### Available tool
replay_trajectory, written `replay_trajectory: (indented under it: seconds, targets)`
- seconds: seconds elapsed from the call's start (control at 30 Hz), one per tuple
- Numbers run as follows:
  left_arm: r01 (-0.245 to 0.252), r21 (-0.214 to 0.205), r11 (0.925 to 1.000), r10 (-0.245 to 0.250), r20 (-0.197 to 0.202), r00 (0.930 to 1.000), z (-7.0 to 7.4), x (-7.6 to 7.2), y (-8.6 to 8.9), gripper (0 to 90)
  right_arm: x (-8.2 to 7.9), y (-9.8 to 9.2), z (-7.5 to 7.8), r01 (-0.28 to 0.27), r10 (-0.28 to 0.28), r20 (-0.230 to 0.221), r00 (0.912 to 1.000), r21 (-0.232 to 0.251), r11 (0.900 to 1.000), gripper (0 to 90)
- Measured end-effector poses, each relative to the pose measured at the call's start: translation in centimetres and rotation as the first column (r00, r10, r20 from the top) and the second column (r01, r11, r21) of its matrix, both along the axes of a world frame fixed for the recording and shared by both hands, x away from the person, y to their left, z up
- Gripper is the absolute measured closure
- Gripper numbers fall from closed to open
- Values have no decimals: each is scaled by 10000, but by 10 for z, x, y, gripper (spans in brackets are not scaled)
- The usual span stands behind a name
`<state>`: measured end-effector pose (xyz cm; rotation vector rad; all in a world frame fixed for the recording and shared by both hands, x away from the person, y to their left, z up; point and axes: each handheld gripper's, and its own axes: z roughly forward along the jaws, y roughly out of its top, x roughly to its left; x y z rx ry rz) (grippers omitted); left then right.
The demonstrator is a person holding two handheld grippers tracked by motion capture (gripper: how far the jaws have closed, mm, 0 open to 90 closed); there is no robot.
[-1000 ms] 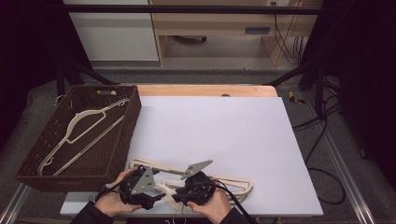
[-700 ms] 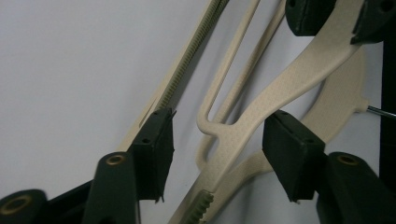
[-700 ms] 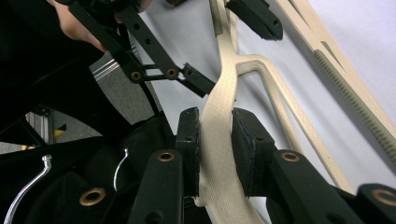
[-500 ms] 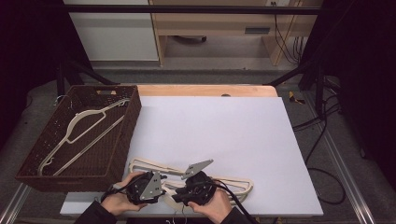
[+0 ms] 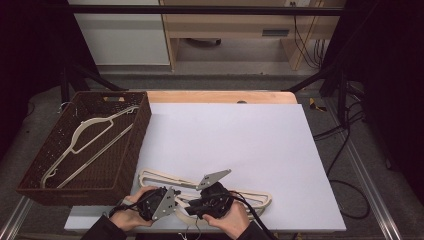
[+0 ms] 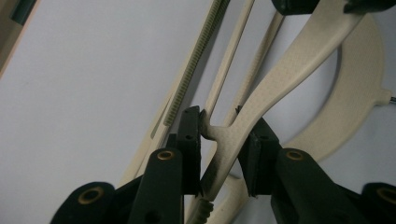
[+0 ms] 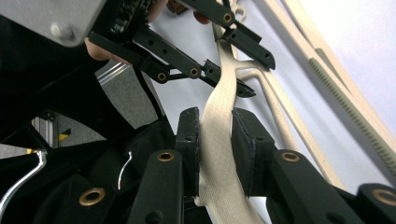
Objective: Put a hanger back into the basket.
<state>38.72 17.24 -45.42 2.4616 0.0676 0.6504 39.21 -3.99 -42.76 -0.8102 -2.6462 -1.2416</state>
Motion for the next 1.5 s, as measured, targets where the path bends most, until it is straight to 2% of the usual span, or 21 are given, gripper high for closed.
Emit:
replay_trajectory:
  seconds: [0.2,0.23,0.3,0.37,0.4,0.43,0.47,0.5,0.57,0.6,0.63,0.67,0.77,0.83,0.93,1.0,1.1,1.2,1.3,1.37,1.5]
  targets:
    - [-34,-28,10000,34,32,10000,2,0,0,747,1,-5,4,27,-40,312,9995,435,9990,703]
    - [-30,-52,10000,30,46,10000,2,0,1,751,2,-8,7,171,-196,377,9991,652,9977,684]
    - [47,266,9996,-50,117,9999,5,2,2,753,3,-17,13,492,-572,753,9955,1041,9934,633]
    - [37,299,9995,-39,66,10000,6,2,2,753,5,-28,20,878,-1048,1200,9872,1388,9864,582]
    - [-25,130,9999,25,-10,10000,5,2,1,753,7,-34,23,1063,-1292,1490,9804,1530,9825,557]
    - [-10,286,9996,10,26,10000,7,3,1,754,8,-41,26,1325,-1610,1738,9715,1647,9774,526]
    - [-86,75,9999,86,-56,9999,7,3,1,756,10,-48,27,1576,-1922,1958,9616,1794,9711,501]
    - [-73,232,9997,73,-3,10000,9,3,1,758,13,-56,29,1837,-2238,2118,9513,1932,9638,470]
    - [-217,-126,9997,215,-186,9996,9,4,0,764,17,-72,31,2238,-2755,2316,9330,2260,9481,401]
    - [-171,135,9998,172,-139,9998,12,6,2,766,19,-80,31,2452,-3025,2416,9220,2402,9393,377]
    - [-328,-263,9991,319,-351,9989,11,6,1,767,21,-88,32,2602,-3211,2441,9151,2509,9324,356]
    - [-320,-57,9995,318,-367,9988,14,8,2,768,23,-96,32,2773,-3416,2470,9068,2608,9247,335]
    - [-556,-353,9978,535,-578,9969,17,10,1,777,24,-122,33,3304,-4063,2688,8733,2862,8994,306]
    - [-623,-409,9972,592,-717,9957,21,12,1,786,23,-139,34,3698,-4533,2893,8431,3001,8793,276]
    - [-732,-417,9964,694,-862,9939,25,16,1,794,21,-165,36,4065,-5025,3023,8100,3280,8527,237]
    - [-613,12,9981,612,-945,9936,30,20,1,800,20,-179,35,4283,-5290,3110,7895,3382,8380,213]
    - [-690,35,9976,689,-1144,9910,36,25,-2,813,18,-194,31,4563,-5553,3225,7666,3349,8244,175]
    - [-705,-110,9975,680,-1493,9865,42,29,-5,837,16,-204,26,4805,-5693,3207,7570,3174,8176,151]
    - [-878,-483,9950,766,-1979,9772,45,32,-6,866,16,-211,22,5007,-5819,3234,7462,3034,8107,142]
    - [-1185,-614,9910,1037,-2049,9733,44,35,-4,868,15,-214,21,5079,-5890,3189,7425,3052,8055,136]
    - [-1696,-1131,9790,1361,-2567,9569,43,38,4,869,14,-217,22,5092,-5937,3248,7362,3120,8021,128]
